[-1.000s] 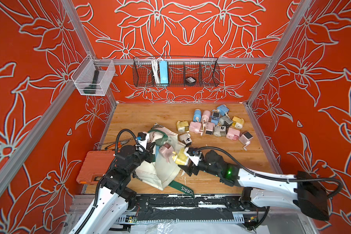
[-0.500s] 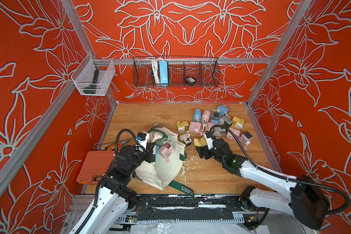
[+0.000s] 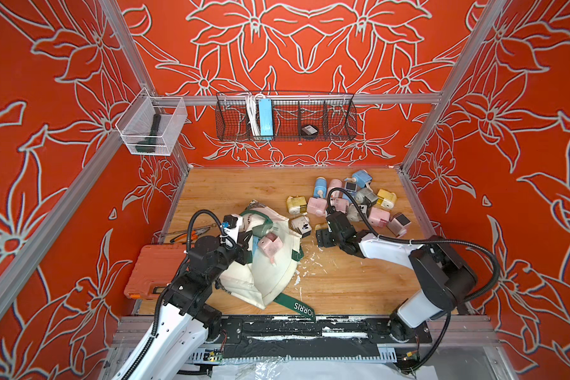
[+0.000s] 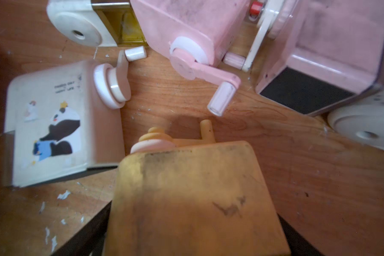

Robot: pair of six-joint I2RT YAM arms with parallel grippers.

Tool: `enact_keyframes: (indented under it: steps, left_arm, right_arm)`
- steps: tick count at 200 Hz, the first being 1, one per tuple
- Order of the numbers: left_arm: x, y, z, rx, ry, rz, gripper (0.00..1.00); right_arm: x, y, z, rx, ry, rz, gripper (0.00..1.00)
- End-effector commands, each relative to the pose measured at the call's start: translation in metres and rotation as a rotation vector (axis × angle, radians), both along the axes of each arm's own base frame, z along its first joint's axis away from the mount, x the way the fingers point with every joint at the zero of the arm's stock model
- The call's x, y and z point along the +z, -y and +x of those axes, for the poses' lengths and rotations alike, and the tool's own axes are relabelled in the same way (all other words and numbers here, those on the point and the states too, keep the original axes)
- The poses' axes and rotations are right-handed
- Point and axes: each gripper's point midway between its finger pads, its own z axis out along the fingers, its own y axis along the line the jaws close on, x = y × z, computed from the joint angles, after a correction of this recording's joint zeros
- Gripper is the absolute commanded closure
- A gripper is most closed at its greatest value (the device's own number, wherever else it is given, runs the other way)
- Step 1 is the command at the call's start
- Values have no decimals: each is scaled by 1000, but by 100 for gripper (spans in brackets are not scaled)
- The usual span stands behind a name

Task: Take out the pencil sharpeners from the tote bags
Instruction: Place the pencil sharpener at the center of the board.

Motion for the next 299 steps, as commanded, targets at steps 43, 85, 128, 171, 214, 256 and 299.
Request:
enact_keyframes:
  steps: [43, 85, 128, 171, 214, 256, 299]
  left_arm:
    - [1, 1, -2, -6, 8, -11, 100]
    - [2, 1, -2, -6, 8, -11, 100]
    - [1, 2, -2, -9, 7, -11, 100]
    - [2, 2, -2, -7, 9, -11, 100]
    - [3, 1, -2, -4, 13, -12, 100]
    - [1, 1, -2, -5, 7, -10, 100]
    - [2, 1, -1, -2, 9, -8, 100]
  right_arm:
    - [-20, -8, 26, -48, -58, 3, 33]
    - [-12, -11, 24, -31, -67, 15, 13]
    - [35, -7, 17, -12, 13, 52, 4]
    - [69, -1, 8, 11, 81, 77, 1]
    - [116, -20, -19, 165, 171, 226, 11]
    - [156, -87, -109, 573, 307, 382, 19]
    - [139, -137, -178, 848, 326, 344, 11]
